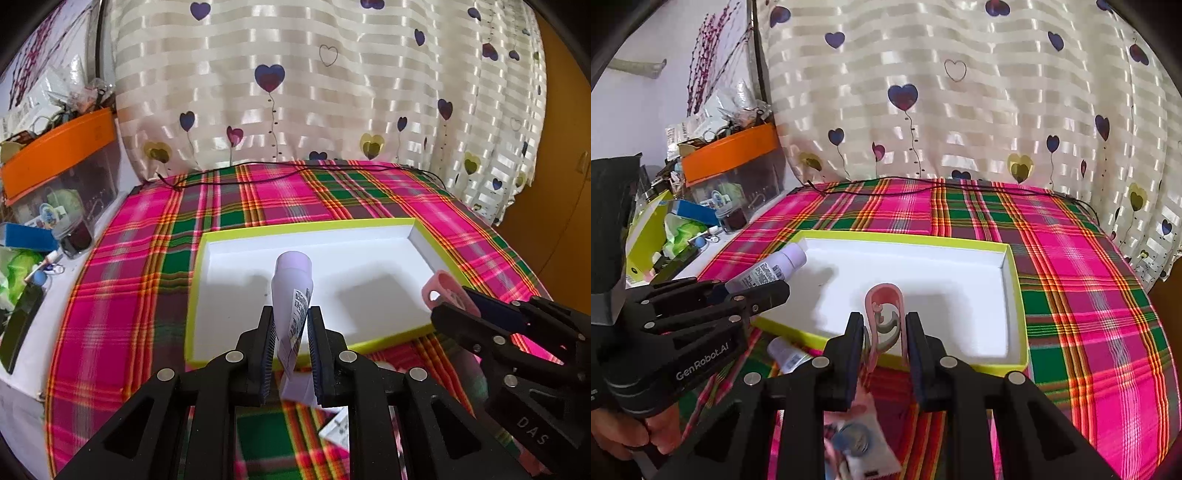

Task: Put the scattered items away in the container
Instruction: 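Open the right tool to drop the pink clip in the box while the left tool releases the tube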

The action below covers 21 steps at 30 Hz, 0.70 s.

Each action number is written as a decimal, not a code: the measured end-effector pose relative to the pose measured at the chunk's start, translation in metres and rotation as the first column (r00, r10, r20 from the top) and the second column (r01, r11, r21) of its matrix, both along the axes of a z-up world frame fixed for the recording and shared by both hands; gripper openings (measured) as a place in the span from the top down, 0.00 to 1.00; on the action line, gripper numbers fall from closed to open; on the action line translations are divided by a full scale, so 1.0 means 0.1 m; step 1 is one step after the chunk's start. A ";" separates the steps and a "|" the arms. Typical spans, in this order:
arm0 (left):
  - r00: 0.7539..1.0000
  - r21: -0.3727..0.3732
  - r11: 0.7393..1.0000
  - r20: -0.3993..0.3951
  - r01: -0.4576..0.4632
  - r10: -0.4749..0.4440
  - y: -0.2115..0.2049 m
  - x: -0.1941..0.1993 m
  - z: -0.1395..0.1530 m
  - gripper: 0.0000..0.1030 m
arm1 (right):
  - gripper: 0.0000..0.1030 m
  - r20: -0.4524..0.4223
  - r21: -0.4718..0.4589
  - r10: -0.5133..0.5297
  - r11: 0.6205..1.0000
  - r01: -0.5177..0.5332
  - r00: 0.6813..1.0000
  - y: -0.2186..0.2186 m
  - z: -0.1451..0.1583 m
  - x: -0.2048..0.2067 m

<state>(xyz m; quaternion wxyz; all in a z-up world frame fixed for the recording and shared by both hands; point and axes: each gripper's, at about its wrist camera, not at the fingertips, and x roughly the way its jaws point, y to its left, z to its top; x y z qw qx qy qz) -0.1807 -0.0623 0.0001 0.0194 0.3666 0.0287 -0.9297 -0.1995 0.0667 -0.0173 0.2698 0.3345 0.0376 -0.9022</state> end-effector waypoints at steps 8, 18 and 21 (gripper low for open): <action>1.000 0.028 0.999 0.024 0.016 -0.016 0.00 -0.27 -0.13 0.83 | 0.77 0.051 0.010 -0.003 1.000 0.003 0.999 -0.09 -0.17 -0.29; 0.998 0.075 0.996 0.053 0.038 -0.042 -0.04 -0.46 -0.33 0.83 | 0.77 0.103 0.027 -0.007 1.000 0.005 0.995 -0.17 -0.35 -0.49; 0.996 0.086 0.996 0.076 0.029 -0.036 -0.07 -0.49 -0.38 0.83 | 0.76 0.125 0.036 -0.009 0.999 0.005 0.992 -0.18 -0.41 -0.52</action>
